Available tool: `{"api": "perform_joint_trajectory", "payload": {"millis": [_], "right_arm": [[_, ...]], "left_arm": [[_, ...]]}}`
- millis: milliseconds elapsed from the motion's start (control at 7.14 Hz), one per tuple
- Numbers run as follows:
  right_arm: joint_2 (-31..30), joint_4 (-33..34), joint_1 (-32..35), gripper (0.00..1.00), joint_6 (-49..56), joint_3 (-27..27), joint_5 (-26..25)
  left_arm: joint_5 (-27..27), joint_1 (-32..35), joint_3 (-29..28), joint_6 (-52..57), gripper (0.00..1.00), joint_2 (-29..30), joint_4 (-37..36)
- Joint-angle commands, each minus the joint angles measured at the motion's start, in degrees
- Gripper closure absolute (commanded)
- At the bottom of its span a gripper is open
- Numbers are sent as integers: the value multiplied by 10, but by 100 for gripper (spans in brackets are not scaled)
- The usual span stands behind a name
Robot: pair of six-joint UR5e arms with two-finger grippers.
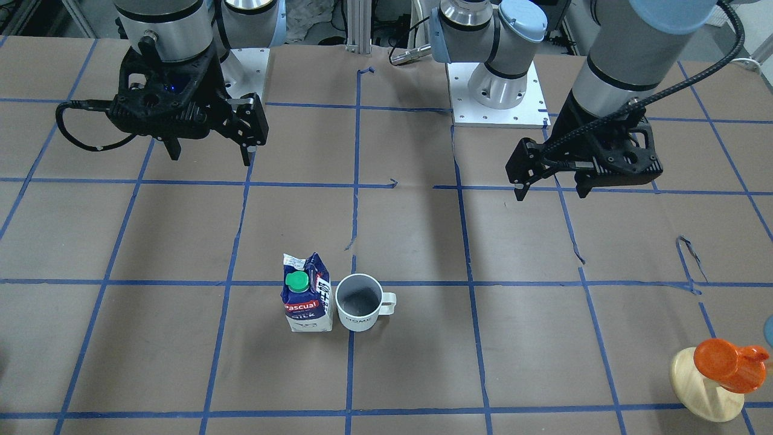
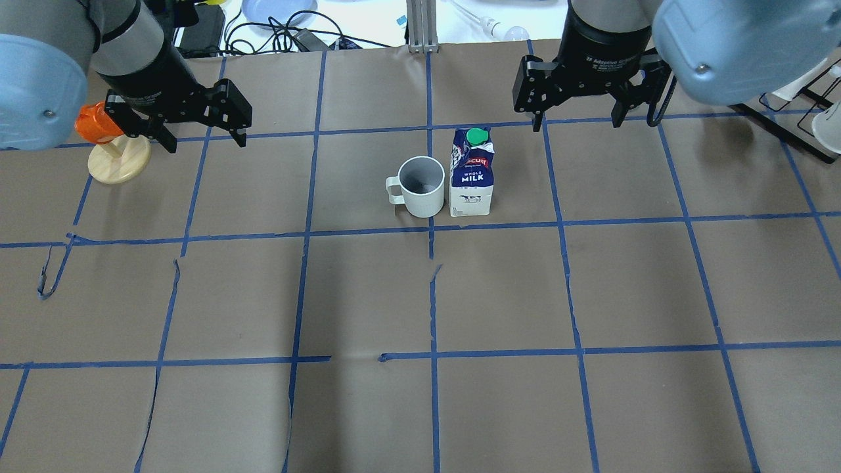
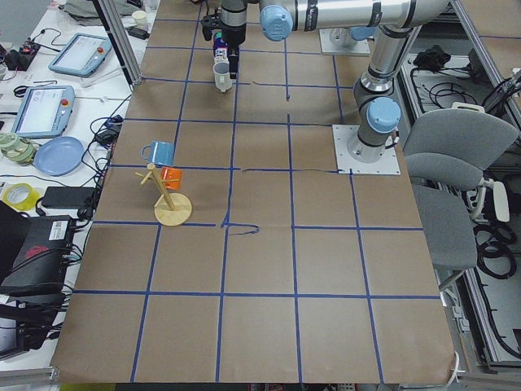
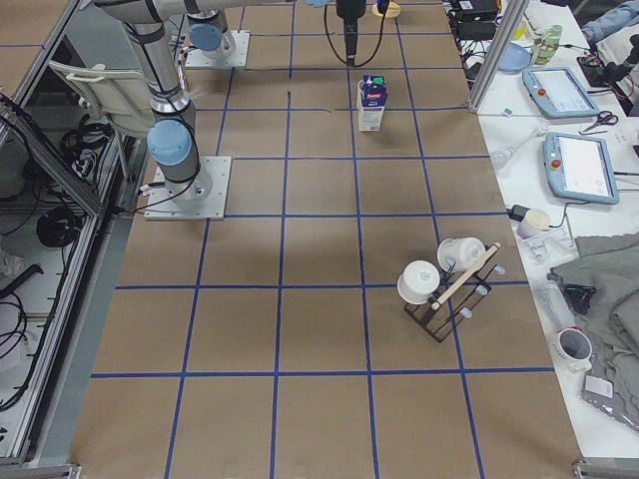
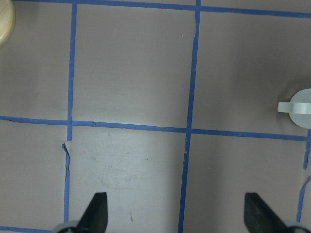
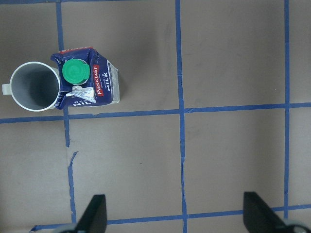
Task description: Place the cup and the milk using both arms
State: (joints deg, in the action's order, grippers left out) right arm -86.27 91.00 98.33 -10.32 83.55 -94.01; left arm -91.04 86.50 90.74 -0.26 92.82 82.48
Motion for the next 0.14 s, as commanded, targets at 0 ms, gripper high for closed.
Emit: {"api": "perform_joint_trajectory", "payload": {"millis": [0], "right_arm": [[0, 3, -1, 0, 0, 0, 1]], "left_arm": [[2, 1, 1, 1, 0, -3, 1]]}}
